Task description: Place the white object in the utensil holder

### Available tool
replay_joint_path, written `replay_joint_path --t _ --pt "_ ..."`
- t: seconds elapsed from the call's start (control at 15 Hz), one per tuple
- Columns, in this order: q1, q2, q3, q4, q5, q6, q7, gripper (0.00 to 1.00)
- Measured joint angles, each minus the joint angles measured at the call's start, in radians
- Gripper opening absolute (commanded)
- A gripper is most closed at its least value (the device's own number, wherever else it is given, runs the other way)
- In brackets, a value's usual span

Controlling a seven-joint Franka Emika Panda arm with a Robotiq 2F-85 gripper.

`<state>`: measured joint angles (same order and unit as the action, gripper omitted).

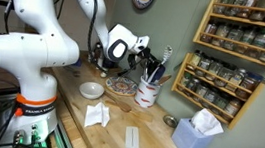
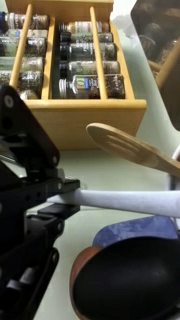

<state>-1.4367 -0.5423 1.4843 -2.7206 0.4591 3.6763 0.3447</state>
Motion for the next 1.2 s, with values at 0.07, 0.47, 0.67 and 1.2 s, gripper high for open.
replay_joint_path --t 0.07,0.47,0.67,1.2 --pt "-0.002 0.003 0.001 0.001 0.0 0.0 0.001 0.5" --pt "0.016 0.041 -0.05 0.013 -0.017 0.009 -0.001 0.96" --pt "0.074 0.078 -0.149 0.02 -0.045 0.017 -0.022 1.0" --pt "0.459 0.205 -0.589 0.021 -0.226 0.01 -0.044 1.0"
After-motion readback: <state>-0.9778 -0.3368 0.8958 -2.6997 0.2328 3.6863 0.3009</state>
